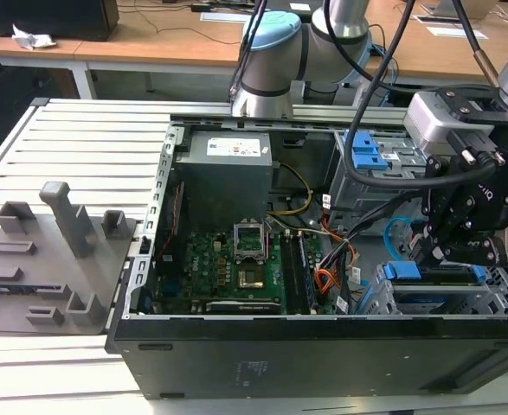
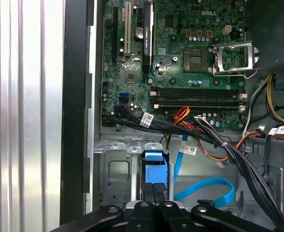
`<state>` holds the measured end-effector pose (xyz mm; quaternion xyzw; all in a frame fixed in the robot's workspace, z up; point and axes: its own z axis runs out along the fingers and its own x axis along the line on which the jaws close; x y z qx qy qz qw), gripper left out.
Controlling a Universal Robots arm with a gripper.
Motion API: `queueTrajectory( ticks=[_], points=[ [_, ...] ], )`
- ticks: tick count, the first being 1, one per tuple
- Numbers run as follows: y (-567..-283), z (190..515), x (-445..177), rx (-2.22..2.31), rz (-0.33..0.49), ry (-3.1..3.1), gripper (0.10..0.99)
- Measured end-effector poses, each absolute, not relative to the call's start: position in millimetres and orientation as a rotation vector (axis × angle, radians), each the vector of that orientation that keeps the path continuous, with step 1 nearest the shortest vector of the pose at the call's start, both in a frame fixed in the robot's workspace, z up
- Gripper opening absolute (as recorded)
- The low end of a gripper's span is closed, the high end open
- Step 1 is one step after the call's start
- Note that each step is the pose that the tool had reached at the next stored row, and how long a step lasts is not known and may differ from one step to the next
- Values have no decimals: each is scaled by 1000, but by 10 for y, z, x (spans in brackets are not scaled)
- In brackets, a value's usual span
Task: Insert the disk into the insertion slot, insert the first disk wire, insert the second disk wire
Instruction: 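Insert the disk into the insertion slot, then insert the first disk wire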
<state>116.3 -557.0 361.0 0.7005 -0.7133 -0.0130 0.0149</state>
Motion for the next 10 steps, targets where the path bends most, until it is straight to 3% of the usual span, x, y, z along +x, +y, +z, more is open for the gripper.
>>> queueTrajectory(
  ticks=[10],
  points=[
    [-5570,3577,1163,2180,-40,-2220,106]
  ],
)
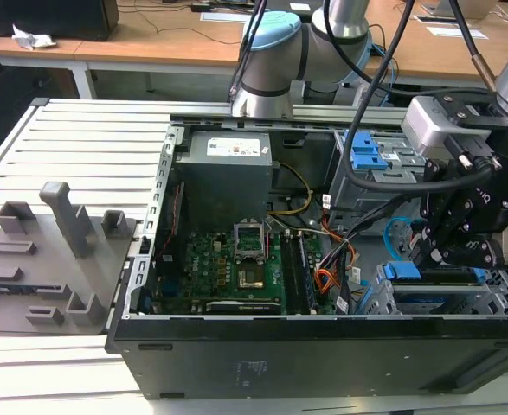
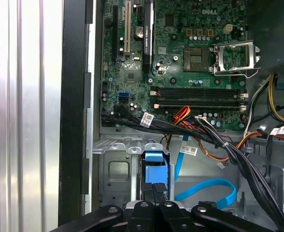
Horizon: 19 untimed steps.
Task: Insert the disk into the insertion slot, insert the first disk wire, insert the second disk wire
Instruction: 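Insert the first disk wire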
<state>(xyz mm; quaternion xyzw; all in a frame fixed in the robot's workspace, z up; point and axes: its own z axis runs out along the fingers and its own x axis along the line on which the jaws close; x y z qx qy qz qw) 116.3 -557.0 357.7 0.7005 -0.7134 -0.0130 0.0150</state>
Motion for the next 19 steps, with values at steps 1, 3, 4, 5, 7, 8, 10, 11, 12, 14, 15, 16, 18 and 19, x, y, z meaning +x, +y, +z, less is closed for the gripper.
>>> queueTrajectory(
  ticks=[1,3,4,5,7,8,10,11,12,14,15,16,18,19],
  points=[
    [-5570,3577,1163,2180,-40,-2220,106],
    [-5570,3577,1163,2180,-40,-2220,106],
    [-5571,3577,1163,2180,-40,-2220,106],
    [-5571,3577,1163,2180,-40,-2220,106],
    [-5570,3576,1163,2180,-40,-2220,106],
    [-5571,3576,1163,2180,-40,-2220,106],
    [-5571,3576,1163,2180,-40,-2220,106],
    [-5571,3575,1168,2180,-41,-2220,106],
    [-5571,3574,1191,2180,-41,-2220,106],
    [-5571,3576,1300,2180,-41,-2220,106],
    [-5570,3582,1318,2180,-40,-2220,106],
    [-5571,3614,1318,2180,-40,-2220,106],
    [-5571,3662,1319,2180,-41,-2220,106],
    [-5570,3734,1319,2180,-40,-2220,106]
  ],
)
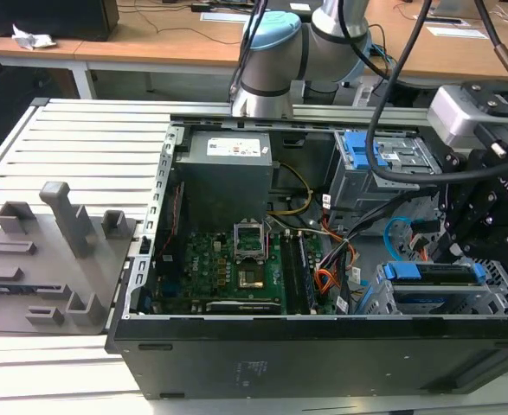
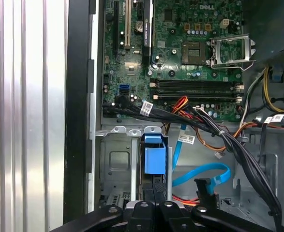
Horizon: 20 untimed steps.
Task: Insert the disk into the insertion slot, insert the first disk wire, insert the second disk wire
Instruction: 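Insert the first disk wire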
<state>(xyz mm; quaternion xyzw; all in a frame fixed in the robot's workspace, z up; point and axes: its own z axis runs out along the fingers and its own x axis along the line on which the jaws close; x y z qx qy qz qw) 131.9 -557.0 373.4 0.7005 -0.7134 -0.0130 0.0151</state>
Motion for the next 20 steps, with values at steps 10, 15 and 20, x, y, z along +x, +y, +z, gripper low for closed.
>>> queueTrajectory(
  ticks=[10,15,20],
  points=[
    [-5569,4085,1319,2180,-41,-2220,106],
    [-5569,4087,1319,2180,-41,-2220,114],
    [-5569,4089,1319,2180,-41,-2220,302]
  ],
)
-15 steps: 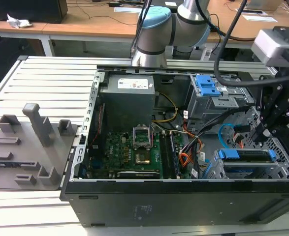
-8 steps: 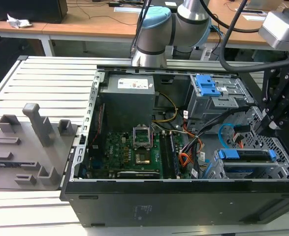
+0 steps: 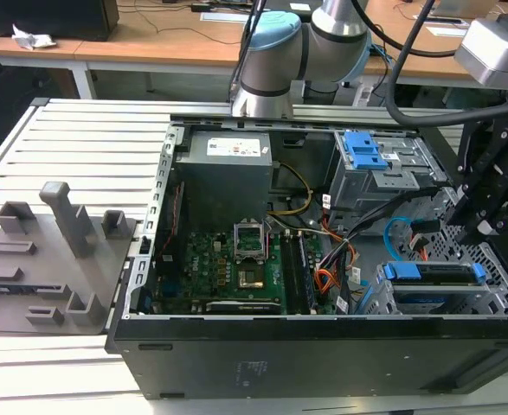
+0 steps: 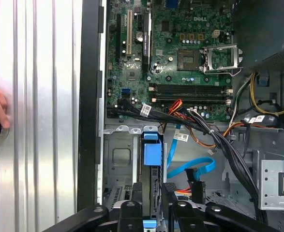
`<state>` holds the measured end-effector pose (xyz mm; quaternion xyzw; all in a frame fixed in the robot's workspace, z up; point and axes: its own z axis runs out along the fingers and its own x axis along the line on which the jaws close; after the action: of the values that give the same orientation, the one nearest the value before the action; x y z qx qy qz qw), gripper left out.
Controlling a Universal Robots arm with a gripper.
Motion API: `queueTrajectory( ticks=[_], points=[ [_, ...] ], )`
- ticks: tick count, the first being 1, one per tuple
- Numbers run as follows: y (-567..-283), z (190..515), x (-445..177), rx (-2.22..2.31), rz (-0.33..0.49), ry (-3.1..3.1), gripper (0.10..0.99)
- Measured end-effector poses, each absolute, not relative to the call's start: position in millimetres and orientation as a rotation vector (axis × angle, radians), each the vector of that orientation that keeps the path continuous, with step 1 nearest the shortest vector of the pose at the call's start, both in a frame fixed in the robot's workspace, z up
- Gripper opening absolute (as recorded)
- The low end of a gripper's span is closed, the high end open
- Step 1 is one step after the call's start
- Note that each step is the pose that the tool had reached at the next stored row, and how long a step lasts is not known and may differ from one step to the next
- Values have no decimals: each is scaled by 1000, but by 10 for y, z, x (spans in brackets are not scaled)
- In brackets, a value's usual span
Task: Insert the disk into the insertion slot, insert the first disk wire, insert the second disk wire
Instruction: 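Insert the first disk wire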
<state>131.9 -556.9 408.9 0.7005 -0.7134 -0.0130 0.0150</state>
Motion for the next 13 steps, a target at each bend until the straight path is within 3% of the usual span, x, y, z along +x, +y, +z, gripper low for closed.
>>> queueTrajectory(
  ticks=[13],
  points=[
    [-5376,4088,1438,2180,-41,-2220,302]
  ],
)
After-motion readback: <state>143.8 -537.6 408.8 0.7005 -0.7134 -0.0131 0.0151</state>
